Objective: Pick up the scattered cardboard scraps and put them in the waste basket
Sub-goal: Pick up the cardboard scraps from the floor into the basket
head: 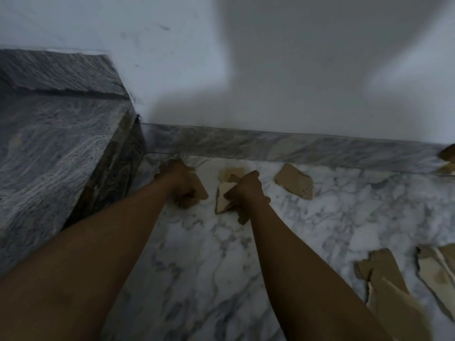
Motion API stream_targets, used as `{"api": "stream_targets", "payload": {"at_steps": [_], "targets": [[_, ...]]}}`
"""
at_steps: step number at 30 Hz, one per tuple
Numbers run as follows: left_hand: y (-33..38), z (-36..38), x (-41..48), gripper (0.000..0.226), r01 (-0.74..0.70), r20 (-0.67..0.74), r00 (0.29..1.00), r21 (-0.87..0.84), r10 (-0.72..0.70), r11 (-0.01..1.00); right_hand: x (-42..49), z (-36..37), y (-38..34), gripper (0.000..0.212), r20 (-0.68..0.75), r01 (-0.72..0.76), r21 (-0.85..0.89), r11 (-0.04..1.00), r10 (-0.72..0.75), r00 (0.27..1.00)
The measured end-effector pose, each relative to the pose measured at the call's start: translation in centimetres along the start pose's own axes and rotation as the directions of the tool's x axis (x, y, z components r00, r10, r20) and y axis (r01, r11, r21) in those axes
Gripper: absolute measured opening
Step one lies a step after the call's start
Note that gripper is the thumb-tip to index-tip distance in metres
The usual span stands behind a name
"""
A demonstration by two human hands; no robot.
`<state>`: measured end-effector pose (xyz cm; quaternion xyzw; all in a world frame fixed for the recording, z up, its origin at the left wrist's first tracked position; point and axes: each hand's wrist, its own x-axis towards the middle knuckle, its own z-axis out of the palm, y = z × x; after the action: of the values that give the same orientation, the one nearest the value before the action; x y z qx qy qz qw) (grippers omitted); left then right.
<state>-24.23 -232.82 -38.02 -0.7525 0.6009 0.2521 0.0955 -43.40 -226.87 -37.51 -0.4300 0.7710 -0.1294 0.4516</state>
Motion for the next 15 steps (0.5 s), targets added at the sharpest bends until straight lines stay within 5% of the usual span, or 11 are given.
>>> {"api": "stream_targets", "payload": {"at_steps": [4,7,11,15], "targets": [[-0.1,0.7,0.1,0.096,-0.041,0.024,0.999,-0.018,0.041,0.999,0.7,-5.2,1.8,0.057,-0.123,0.061,-0.167,0.984,-0.083,0.989],[-0.2,0.8,-0.2,0.084,-0.023,0.028,0.999,-0.028,0.024,0.999,1.8,-10.4,3.8,0.07,-0.233,-0.066,-0.29,0.955,-0.003,0.972],[-0.6,0.9,-1.0,0.095,-0.023,-0.01,1.0,-0.061,0.023,0.998,3.7,-12.0,6.6,0.091,-0.139,-0.072,-0.467,0.881,0.007,0.99],[0.0,1.4,-2.6,0.099,-0.053,-0.027,0.999,-0.256,0.047,0.965,2.2,-9.5,7.1,0.087,-0.172,-0.105,-0.348,0.932,0.047,0.984]]}}
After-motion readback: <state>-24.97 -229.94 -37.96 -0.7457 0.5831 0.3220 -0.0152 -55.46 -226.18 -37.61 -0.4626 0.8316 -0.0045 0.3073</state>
